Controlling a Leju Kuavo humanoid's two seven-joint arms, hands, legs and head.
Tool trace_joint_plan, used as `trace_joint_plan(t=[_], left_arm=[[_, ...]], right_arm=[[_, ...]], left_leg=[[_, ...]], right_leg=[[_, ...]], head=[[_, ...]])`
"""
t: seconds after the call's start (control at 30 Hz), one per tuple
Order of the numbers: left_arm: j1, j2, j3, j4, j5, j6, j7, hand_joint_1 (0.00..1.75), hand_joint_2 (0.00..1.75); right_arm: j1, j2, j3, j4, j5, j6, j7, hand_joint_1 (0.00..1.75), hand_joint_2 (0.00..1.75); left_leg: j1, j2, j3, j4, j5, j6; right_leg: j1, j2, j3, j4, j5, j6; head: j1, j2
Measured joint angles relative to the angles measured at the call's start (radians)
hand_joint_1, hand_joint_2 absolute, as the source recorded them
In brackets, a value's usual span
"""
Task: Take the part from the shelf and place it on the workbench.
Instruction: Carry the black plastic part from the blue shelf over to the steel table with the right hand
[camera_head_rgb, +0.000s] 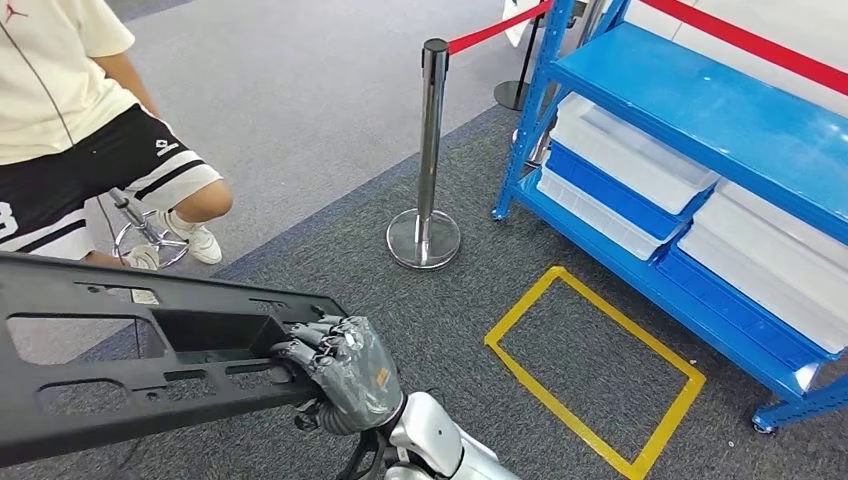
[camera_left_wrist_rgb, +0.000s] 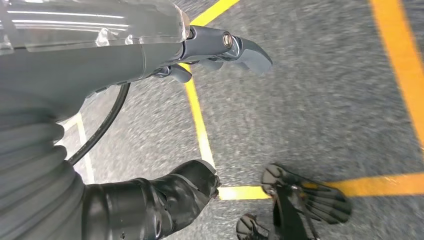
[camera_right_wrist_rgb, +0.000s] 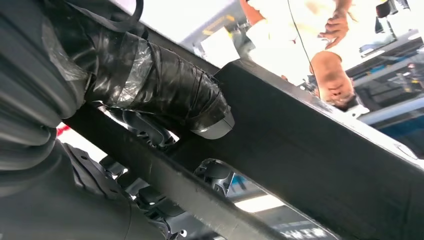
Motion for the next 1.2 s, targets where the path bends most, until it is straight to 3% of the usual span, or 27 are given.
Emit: trace_joint_plan(t=[0.03, 0.1, 0.17, 0.2, 0.23, 0.3, 0.37, 0.43, 0.5, 0.53, 0.57, 0.6, 0.67, 0.7, 0.73, 0.8, 0.87, 0.93, 0.97, 1.0, 1.03, 1.07, 1.1, 1.13, 1.2], left_arm=[[0.001, -0.001, 0.002, 0.0, -0.005, 0.002, 0.009, 0.0, 1.75], [0.004, -0.002, 0.005, 0.0, -0.015, 0.006, 0.018, 0.0, 1.75], [0.005, -0.004, 0.008, 0.0, -0.022, 0.011, 0.018, 0.0, 1.75], [0.006, -0.004, 0.009, 0.0, -0.025, 0.011, 0.016, 0.0, 1.75], [0.007, -0.005, 0.01, 0.0, -0.027, 0.009, 0.014, 0.0, 1.75], [0.011, -0.001, 0.012, 0.0, -0.031, -0.003, 0.007, 0.0, 1.75], [0.011, 0.001, 0.013, 0.0, -0.037, -0.013, 0.001, 0.0, 1.75], [0.007, 0.003, 0.013, 0.0, -0.044, -0.016, -0.002, 0.0, 1.75], [0.004, 0.006, 0.013, 0.0, -0.051, -0.014, -0.001, 0.0, 1.75], [0.005, 0.008, 0.013, 0.0, -0.053, -0.013, 0.0, 0.0, 1.75], [0.006, 0.009, 0.014, 0.0, -0.053, -0.012, 0.0, 0.0, 1.75], [0.007, 0.01, 0.015, 0.0, -0.054, -0.012, 0.001, 0.0, 1.75], [0.006, 0.012, 0.015, 0.0, -0.054, -0.011, 0.001, 0.0, 1.75], [0.005, 0.014, 0.016, 0.0, -0.054, -0.011, 0.001, 0.0, 1.75], [0.004, 0.014, 0.016, 0.0, -0.055, -0.011, 0.001, 0.0, 1.75], [0.006, 0.017, 0.016, 0.0, -0.061, -0.011, 0.004, 0.0, 1.75], [0.007, 0.018, 0.016, 0.0, -0.071, -0.013, 0.006, 0.0, 1.75], [0.005, 0.019, 0.016, 0.0, -0.08, -0.017, 0.007, 0.0, 1.75], [0.004, 0.019, 0.016, 0.0, -0.084, -0.019, 0.007, 0.0, 1.75], [0.004, 0.019, 0.016, 0.0, -0.088, -0.022, 0.006, 0.0, 1.75], [0.004, 0.019, 0.016, 0.0, -0.092, -0.024, 0.006, 0.0, 1.75], [0.004, 0.019, 0.016, 0.0, -0.097, -0.026, 0.006, 0.0, 1.75], [0.004, 0.019, 0.016, 0.0, -0.102, -0.029, 0.006, 0.0, 1.75], [0.003, 0.019, 0.016, 0.0, -0.108, -0.031, 0.006, 0.0, 1.75], [0.0, 0.02, 0.016, 0.0, -0.119, -0.036, 0.008, 0.0, 1.75]], right_arm=[[0.037, -0.013, -0.022, -0.011, 0.01, 0.0, -0.028, 1.75, 1.75], [0.127, -0.044, -0.069, -0.029, 0.041, 0.0, -0.066, 1.75, 1.75], [0.184, -0.065, -0.114, -0.049, 0.09, 0.0, -0.07, 1.75, 1.75], [0.199, -0.068, -0.132, -0.064, 0.111, 0.0, -0.063, 1.75, 1.75], [0.208, -0.068, -0.144, -0.08, 0.124, 0.0, -0.054, 1.75, 1.75], [0.219, -0.068, -0.154, -0.106, 0.134, 0.0, -0.026, 1.75, 1.75], [0.222, -0.068, -0.156, -0.127, 0.141, 0.0, -0.003, 1.75, 1.75], [0.226, -0.068, -0.158, -0.145, 0.146, 0.0, 0.014, 1.75, 1.75], [0.229, -0.069, -0.16, -0.156, 0.149, 0.0, 0.03, 1.75, 1.75], [0.229, -0.07, -0.16, -0.16, 0.15, 0.0, 0.036, 1.75, 1.75], [0.23, -0.07, -0.16, -0.165, 0.15, 0.0, 0.04, 1.75, 1.75], [0.23, -0.07, -0.16, -0.169, 0.15, 0.0, 0.042, 1.75, 1.75], [0.231, -0.07, -0.16, -0.176, 0.15, 0.0, 0.044, 1.75, 1.75], [0.232, -0.071, -0.16, -0.179, 0.151, 0.0, 0.044, 1.75, 1.75], [0.232, -0.072, -0.16, -0.183, 0.153, 0.0, 0.045, 1.75, 1.75], [0.233, -0.073, -0.161, -0.194, 0.164, 0.0, 0.057, 1.75, 1.75], [0.236, -0.075, -0.161, -0.21, 0.18, 0.0, 0.08, 1.75, 1.75], [0.238, -0.08, -0.161, -0.225, 0.194, 0.0, 0.105, 1.75, 1.75], [0.239, -0.082, -0.161, -0.23, 0.201, 0.0, 0.116, 1.75, 1.75], [0.239, -0.085, -0.161, -0.234, 0.209, 0.0, 0.126, 1.75, 1.75], [0.239, -0.088, -0.16, -0.236, 0.219, 0.0, 0.136, 1.75, 1.75], [0.239, -0.091, -0.16, -0.24, 0.229, 0.0, 0.148, 1.75, 1.75], [0.24, -0.097, -0.158, -0.243, 0.242, 0.0, 0.163, 1.75, 1.75], [0.241, -0.105, -0.154, -0.246, 0.257, 0.0, 0.178, 1.75, 1.75], [0.24, -0.125, -0.142, -0.252, 0.292, 0.0, 0.208, 1.75, 1.75]], left_leg=[[0.0, -0.018, 0.0, 0.0, 0.0, 0.0], [0.0, -0.059, 0.002, 0.004, -0.002, -0.002], [0.0, -0.087, -0.004, 0.013, -0.004, -0.008], [0.0, -0.096, -0.009, 0.016, -0.005, -0.013], [0.001, -0.105, -0.013, 0.017, -0.004, -0.019], [0.005, -0.12, -0.016, 0.016, -0.001, -0.032], [0.003, -0.082, -0.03, 0.046, -0.023, -0.041], [0.0, -0.02, -0.077, 0.151, -0.083, -0.047], [0.001, 0.003, -0.129, 0.264, -0.133, -0.053], [0.002, 0.007, -0.134, 0.281, -0.133, -0.055], [0.002, 0.011, -0.119, 0.258, -0.114, -0.055], [0.001, 0.021, -0.084, 0.2, -0.084, -0.053], [-0.005, 0.066, -0.011, 0.068, -0.04, -0.042], [-0.009, 0.081, 0.009, 0.031, -0.031, -0.035], [-0.013, 0.086, 0.015, 0.016, -0.031, -0.027], [-0.013, 0.061, 0.013, 0.013, -0.025, -0.015], [-0.009, 0.041, 0.017, 0.002, -0.017, -0.004], [-0.006, 0.022, 0.019, -0.005, -0.01, 0.006], [-0.006, 0.011, 0.016, -0.005, -0.008, 0.009], [-0.006, -0.001, 0.014, -0.004, -0.008, 0.01], [-0.006, -0.015, 0.012, -0.003, -0.007, 0.011], [-0.006, -0.03, 0.011, -0.001, -0.007, 0.01], [-0.005, -0.047, 0.011, 0.003, -0.008, 0.009], [-0.004, -0.063, 0.01, 0.007, -0.009, 0.007], [-0.004, -0.093, 0.003, 0.017, -0.011, -0.003]], right_leg=[[0.0, 0.002, -0.005, 0.008, 0.01, -0.001], [-0.002, 0.018, 0.037, -0.082, 0.077, -0.007], [-0.004, 0.068, 0.084, -0.198, 0.132, -0.013], [-0.005, 0.085, 0.095, -0.229, 0.143, -0.014], [-0.003, 0.092, 0.096, -0.237, 0.143, -0.015], [-0.001, 0.066, 0.101, -0.245, 0.148, -0.023], [-0.004, 0.037, 0.112, -0.259, 0.152, -0.038], [-0.002, 0.007, 0.117, -0.265, 0.153, -0.049], [0.001, -0.022, 0.115, -0.262, 0.15, -0.053], [0.002, -0.036, 0.114, -0.26, 0.148, -0.053], [0.003, -0.05, 0.114, -0.257, 0.146, -0.051], [0.003, -0.063, 0.115, -0.255, 0.143, -0.049], [0.007, -0.085, 0.119, -0.252, 0.137, -0.042], [0.009, -0.095, 0.121, -0.251, 0.135, -0.037], [0.011, -0.104, 0.123, -0.25, 0.133, -0.032], [0.011, -0.121, 0.127, -0.252, 0.131, -0.021], [0.007, -0.089, 0.124, -0.231, 0.11, -0.009], [0.001, -0.026, 0.084, -0.139, 0.05, 0.0], [0.0, -0.008, 0.052, -0.073, 0.017, 0.002], [-0.001, -0.001, 0.022, -0.015, -0.004, 0.004], [-0.003, 0.001, 0.005, 0.015, -0.006, 0.005], [-0.005, 0.002, 0.006, 0.009, 0.013, 0.006], [-0.008, 0.007, 0.026, -0.035, 0.048, 0.006], [-0.012, 0.023, 0.057, -0.103, 0.087, 0.005], [-0.016, 0.069, 0.106, -0.211, 0.129, 0.003]], head=[[0.0, 0.0], [0.001, 0.0], [0.001, 0.0], [0.0, 0.0], [0.0, 0.0], [0.0, 0.0], [-0.001, 0.0], [-0.002, 0.0], [-0.002, 0.0], [-0.002, 0.0], [-0.002, 0.0], [-0.002, 0.0], [-0.002, 0.0], [-0.002, 0.0], [-0.002, 0.0], [-0.002, 0.0], [-0.001, 0.0], [-0.001, 0.0], [-0.001, 0.0], [-0.001, 0.0], [-0.001, 0.0], [-0.001, 0.0], [-0.001, 0.0], [-0.001, 0.0], [-0.001, 0.0]])
